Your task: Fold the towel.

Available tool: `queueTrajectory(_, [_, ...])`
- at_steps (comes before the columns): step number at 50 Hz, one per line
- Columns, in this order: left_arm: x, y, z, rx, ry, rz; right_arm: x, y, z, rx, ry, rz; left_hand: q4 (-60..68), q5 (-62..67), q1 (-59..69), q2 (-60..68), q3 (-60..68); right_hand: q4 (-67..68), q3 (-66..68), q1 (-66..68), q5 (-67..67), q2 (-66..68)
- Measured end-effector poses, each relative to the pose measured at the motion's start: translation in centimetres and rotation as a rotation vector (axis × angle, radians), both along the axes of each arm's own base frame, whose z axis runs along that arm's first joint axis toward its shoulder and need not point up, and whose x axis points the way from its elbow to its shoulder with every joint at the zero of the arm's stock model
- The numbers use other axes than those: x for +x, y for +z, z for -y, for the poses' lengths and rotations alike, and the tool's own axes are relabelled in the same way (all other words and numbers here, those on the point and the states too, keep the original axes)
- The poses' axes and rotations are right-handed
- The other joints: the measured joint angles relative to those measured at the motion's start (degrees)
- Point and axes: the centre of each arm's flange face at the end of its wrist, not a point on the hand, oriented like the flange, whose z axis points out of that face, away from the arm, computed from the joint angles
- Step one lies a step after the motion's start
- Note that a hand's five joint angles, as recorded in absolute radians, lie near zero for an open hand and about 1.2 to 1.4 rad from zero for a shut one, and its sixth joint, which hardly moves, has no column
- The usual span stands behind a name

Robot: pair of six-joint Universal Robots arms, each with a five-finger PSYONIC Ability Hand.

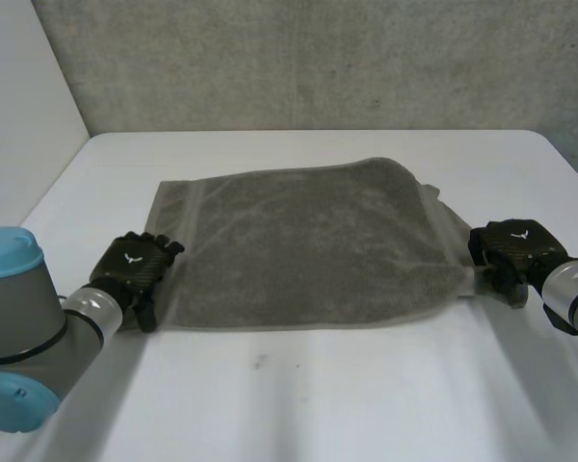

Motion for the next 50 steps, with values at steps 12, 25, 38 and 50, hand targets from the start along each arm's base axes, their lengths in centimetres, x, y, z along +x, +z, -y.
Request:
queueTrajectory(12, [0.1, -1.1, 0.0, 0.007, -0.023, 0.07, 0.0, -0.1, 0.2, -0.007, 0.0, -0.002, 0.65, 0.1, 0.67, 0.66, 0.66, 0.0, 0.0, 0.03, 0.0, 0.0])
queueTrajectory(25, [0.3, -1.0, -0.7, 0.055, -0.022, 0.082, -0.1, -0.4, 0.3, -0.012, 0.006, -0.029, 1.82, 1.56, 1.75, 1.75, 1.74, 0.0, 0.0, 0.03, 0.0, 0.0])
queueTrajectory(38, [0.3, -0.8, -0.8, 0.078, -0.019, 0.086, -0.1, -0.5, 0.3, -0.016, 0.01, -0.04, 2.88, 2.71, 3.0, 2.84, 2.82, 0.0, 0.0, 0.03, 0.0, 0.0])
queueTrajectory(50, [-0.1, -0.9, 1.1, 0.009, -0.014, 0.068, -0.1, -0.6, 0.2, -0.011, 0.01, -0.039, 16.62, 16.17, 16.95, 16.53, 16.54, 0.0, 0.0, 0.03, 0.0, 0.0])
